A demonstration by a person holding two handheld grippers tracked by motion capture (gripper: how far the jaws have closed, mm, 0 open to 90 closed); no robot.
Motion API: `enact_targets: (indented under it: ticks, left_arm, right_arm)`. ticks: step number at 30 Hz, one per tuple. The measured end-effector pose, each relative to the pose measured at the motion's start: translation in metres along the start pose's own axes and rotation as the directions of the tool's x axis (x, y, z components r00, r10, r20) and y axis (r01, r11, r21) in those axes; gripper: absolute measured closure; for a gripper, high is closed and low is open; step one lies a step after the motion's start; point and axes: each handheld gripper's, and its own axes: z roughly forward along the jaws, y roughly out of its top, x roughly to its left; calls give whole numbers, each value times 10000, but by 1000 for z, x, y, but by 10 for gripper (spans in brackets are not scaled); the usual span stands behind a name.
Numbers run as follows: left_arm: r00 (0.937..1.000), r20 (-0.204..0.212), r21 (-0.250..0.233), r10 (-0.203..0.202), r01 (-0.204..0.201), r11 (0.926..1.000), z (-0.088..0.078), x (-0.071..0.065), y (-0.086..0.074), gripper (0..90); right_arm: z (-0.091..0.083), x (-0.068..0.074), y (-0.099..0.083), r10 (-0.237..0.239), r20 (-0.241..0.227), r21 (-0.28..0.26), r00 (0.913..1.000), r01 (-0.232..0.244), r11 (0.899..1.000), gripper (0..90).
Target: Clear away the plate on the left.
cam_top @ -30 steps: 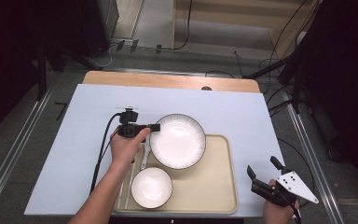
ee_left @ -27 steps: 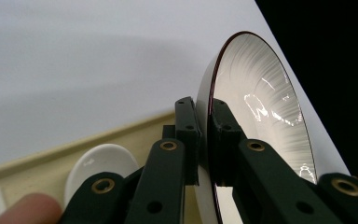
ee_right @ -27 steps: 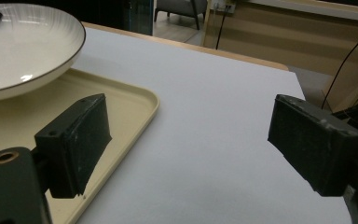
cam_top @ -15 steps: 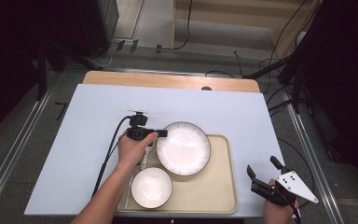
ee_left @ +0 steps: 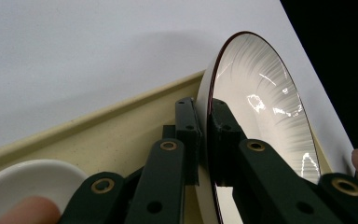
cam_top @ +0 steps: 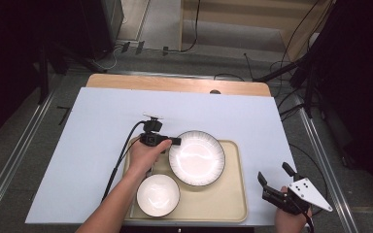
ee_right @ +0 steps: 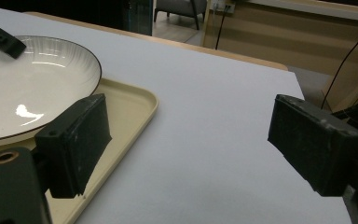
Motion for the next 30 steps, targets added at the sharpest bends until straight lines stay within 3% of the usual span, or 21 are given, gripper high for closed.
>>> enact_targets:
  ticks: [3, 6, 9, 14, 16, 18, 22, 24, 26, 29, 30]
  left_arm:
    - [9993, -75, -160, 359, -360, 9992, -2, -1, 0, 824]
    - [9954, -544, -373, 795, -816, 9960, -6, -3, 0, 732]
    - [9968, -193, -799, 778, -791, 9937, -16, -5, 2, 707]
    - [9938, -146, -1389, 1101, -1110, 9841, -30, -8, 1, 594]
    - [9923, -194, -1958, 1220, -1234, 9729, -36, -8, -2, 560]
    - [9862, -478, -2157, 1582, -1649, 9624, -40, -7, -4, 492]
    - [9841, -712, -2226, 1630, -1750, 9591, -51, -10, -7, 365]
    - [9788, -1112, -2464, 1721, -1950, 9494, -58, -11, -9, 254]
    - [9726, -1487, -2523, 1788, -2122, 9441, -63, -10, -12, 118]
    - [9640, -1692, -2525, 2051, -2436, 9364, -70, -9, -18, 0]
    - [9630, -1747, -2518, 2051, -2451, 9362, -72, -8, -20, 0]
  right_arm:
    - [0, 0, 0, 2, -3, 6, 10000, -2, 10000, 133]
    - [0, 0, 0, 9, 5, -8, 10000, -9, 10000, 133]
    - [0, 0, 0, -44, 21, -15, 10000, 44, 10000, 133]
    - [0, 0, 0, -38, 22, -8, 10000, 38, 10000, 133]
    - [0, 0, 0, -41, 1, 8, 10000, 41, 10000, 133]
    - [1, 0, 0, -59, -17, 26, 10000, 59, 10000, 133]
    - [2, 1, 0, -44, -72, 82, 10000, 44, 10000, 134]
    - [2, 1, 0, -45, -94, 91, 9999, 45, 9999, 133]
    - [2, 1, 0, -61, -88, 57, 9999, 62, 10000, 133]
    - [3, 0, -1, -40, -187, 94, 9998, 42, 9999, 133]
    - [4, 0, -1, -5, -170, 108, 9999, 7, 9999, 133]
